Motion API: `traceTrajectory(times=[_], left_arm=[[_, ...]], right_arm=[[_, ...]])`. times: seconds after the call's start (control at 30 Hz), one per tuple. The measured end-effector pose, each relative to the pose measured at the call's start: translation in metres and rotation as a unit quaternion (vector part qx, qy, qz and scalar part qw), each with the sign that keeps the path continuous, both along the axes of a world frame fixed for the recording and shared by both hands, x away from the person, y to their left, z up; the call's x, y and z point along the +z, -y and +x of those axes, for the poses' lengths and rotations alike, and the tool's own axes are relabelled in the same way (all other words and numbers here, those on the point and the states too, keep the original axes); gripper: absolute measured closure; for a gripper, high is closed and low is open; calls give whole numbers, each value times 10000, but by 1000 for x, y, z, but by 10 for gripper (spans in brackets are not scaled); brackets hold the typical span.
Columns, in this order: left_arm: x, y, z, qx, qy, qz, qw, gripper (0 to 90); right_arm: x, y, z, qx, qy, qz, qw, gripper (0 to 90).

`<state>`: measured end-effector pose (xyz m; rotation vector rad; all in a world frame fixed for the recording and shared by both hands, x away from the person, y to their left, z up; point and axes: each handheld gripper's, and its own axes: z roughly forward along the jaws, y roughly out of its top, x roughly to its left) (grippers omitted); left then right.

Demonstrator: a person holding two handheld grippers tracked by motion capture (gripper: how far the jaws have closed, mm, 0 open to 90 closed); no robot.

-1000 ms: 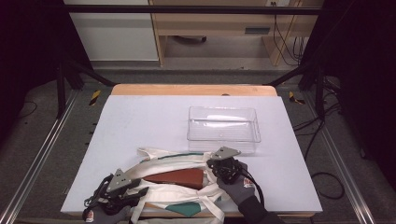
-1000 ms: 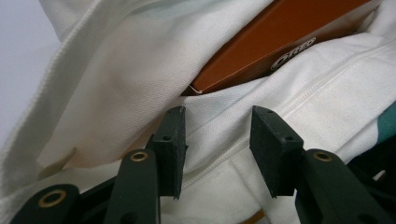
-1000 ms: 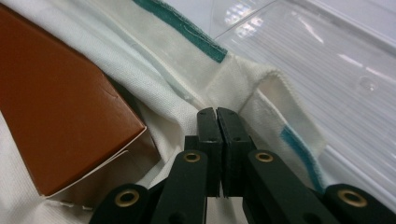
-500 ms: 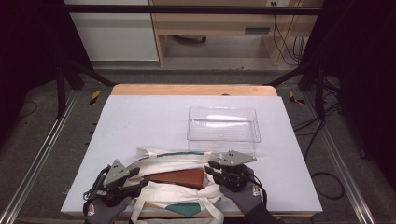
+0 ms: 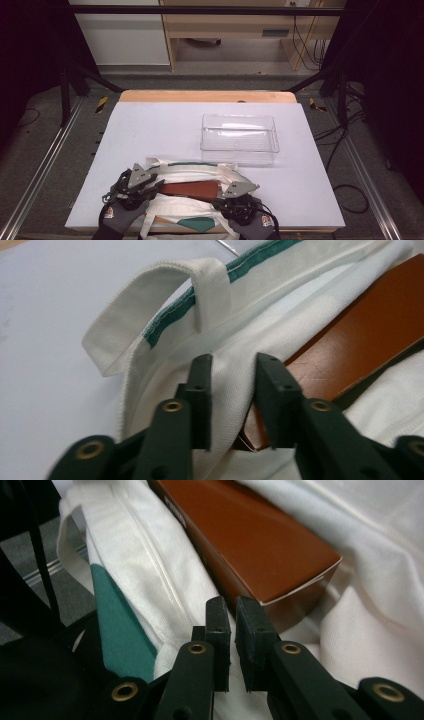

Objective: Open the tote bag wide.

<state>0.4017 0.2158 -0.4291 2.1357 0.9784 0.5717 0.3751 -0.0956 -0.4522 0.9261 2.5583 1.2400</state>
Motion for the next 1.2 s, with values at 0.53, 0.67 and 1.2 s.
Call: traceTrajectory(times=[0.53, 0.67, 1.2], left_arm=[[-3, -4, 36, 580, -287, -425, 9970, 869], [-19, -4, 49, 702, -576, -526, 9945, 863], [-10, -26, 37, 573, -544, -1413, 9868, 658]], right_arm=[[-18, -3, -4, 175, -183, -316, 9992, 900], [-21, -3, -3, 189, -233, -295, 9991, 900], [5, 8, 0, 139, 175, 112, 9997, 779]])
